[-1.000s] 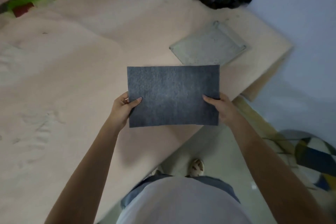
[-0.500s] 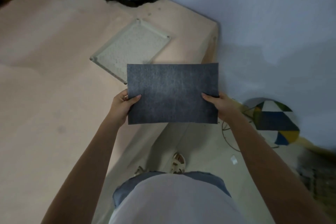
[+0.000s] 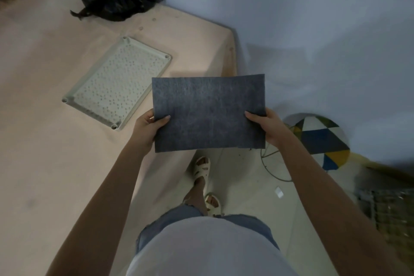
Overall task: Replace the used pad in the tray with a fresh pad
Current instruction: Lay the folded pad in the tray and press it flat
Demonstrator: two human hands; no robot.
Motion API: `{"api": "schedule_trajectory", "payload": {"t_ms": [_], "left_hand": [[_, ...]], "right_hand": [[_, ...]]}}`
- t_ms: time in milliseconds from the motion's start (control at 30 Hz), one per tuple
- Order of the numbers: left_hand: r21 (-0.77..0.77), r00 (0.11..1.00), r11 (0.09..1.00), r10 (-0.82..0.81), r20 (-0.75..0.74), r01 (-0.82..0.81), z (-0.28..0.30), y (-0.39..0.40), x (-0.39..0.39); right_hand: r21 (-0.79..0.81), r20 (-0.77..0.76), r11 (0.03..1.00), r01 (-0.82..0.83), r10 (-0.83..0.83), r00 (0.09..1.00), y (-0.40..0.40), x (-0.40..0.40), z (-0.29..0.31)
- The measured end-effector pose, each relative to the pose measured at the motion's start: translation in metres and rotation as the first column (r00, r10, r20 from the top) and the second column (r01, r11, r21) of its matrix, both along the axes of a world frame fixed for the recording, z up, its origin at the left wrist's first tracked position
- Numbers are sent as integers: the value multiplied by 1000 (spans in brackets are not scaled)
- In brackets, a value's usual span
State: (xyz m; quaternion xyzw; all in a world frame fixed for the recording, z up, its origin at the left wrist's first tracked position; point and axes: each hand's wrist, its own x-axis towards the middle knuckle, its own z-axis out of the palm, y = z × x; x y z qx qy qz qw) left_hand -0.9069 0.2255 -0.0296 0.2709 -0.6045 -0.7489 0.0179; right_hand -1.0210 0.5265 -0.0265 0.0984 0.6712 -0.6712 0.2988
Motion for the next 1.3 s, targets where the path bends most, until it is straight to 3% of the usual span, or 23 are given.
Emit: {"api": "schedule_trajectory", "payload": {"t_ms": [267,767,967,1300], "left_hand": [[-18,1000,1000,0,-15,0,0,-18,-56],[62,980,978,199,-20,-197,-4,-90,-131],[28,969,969,246,-17,-245,-4,-112,-140],[71,853,851,521,17,-521,-5,-149,-122]], "right_hand": [[-5,-50,999,-48,48,998,-20,-62,7],[47,-49,986,-162,164,985,-115,-175,17],[96,-35,973,-208,212,977,-148,-201,17],[30,-24,891,-454,455,890,-242,-249,13]]}}
